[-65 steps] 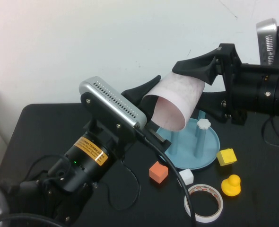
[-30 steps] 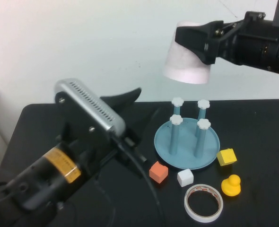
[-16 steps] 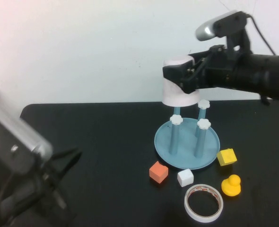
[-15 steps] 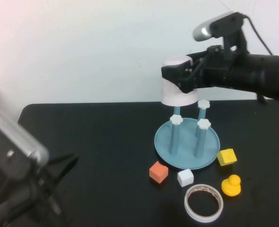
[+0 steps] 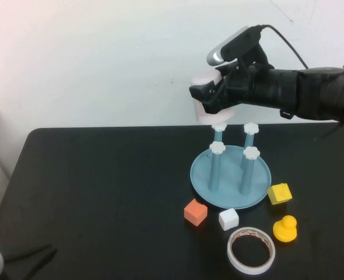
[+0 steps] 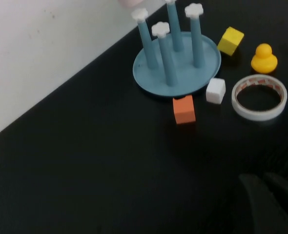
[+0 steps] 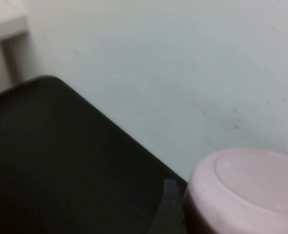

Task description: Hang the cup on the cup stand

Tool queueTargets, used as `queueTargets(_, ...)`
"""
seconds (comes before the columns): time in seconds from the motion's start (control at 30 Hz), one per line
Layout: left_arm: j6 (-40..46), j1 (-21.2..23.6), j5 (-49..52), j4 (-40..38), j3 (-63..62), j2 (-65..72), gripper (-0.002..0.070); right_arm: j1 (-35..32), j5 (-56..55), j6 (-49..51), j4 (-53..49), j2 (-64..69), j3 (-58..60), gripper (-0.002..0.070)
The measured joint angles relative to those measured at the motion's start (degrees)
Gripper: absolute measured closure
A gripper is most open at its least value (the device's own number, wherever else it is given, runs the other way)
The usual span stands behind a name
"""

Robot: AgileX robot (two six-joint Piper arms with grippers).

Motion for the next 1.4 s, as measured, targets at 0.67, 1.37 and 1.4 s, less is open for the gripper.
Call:
queueTargets(0.67,0.00,0.00,5.25,2.18,0.00,-1.11,0.0675,0.00,-5.42,3.37,0.58,11.94,-8.26,0.0041)
queueTargets(1.37,-6.64,0.00,10.19,5.62,0.14,-11.09,0.0675,0.00,-0.17,14.00,-1.79,-0.57,-5.00,0.0280)
queueTargets(1.4,-7.52,0.00,9.60,6.17,0.50,-12.97,0.0675,0.00,0.89,14.24,-2.03,-2.96,-3.55,0.0356)
